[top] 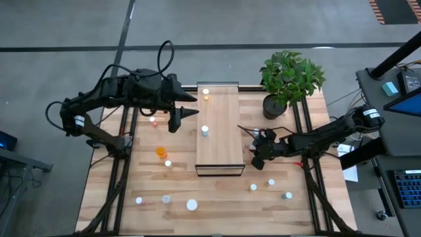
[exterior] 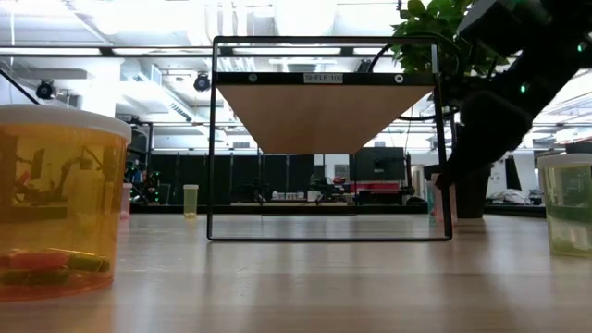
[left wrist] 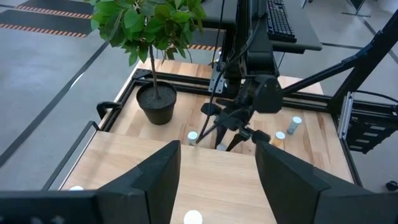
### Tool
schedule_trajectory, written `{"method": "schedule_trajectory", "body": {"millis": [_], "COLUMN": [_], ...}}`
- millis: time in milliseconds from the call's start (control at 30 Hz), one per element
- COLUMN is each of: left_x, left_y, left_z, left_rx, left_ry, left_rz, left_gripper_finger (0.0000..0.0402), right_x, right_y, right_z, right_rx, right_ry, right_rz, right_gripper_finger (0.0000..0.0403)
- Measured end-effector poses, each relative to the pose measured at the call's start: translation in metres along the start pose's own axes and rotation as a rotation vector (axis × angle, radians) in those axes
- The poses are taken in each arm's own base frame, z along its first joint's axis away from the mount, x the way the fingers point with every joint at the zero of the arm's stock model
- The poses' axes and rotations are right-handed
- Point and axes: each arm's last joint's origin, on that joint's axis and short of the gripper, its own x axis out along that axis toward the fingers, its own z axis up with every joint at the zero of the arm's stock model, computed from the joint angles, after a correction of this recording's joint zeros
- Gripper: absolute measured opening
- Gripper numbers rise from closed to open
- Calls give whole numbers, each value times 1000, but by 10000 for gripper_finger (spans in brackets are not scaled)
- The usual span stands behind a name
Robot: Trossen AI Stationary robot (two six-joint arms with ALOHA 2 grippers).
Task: Pick and place medicine bottles onto shelf by color
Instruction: Put the right red bottle on the shelf
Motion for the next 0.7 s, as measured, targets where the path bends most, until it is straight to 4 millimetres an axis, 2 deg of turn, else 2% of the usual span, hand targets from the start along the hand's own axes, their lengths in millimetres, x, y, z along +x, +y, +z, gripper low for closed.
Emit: {"method": "schedule_trajectory", "body": {"millis": [167,333,533,600,700], "left_x": [0,-5,-16,-21,-25], "left_y": [0,0,1,2,2], "left_z": [-1,0,0,1,1], "left_rx": [4,30,48,48,58], "left_ry": [10,-2,-26,-38,-47], "left_rz": [1,0,-2,-3,-3], "left_gripper_finger": [192,192,192,192,192], "right_x": [-31,-78,-131,-142,-147], "right_y": [6,10,18,24,37], "right_z": [26,65,119,137,167], "right_rx": [73,105,137,125,82], "right_ry": [47,57,-21,-63,-135], "right_rz": [120,149,194,203,166], "right_gripper_finger": [113,109,108,108,108]}}
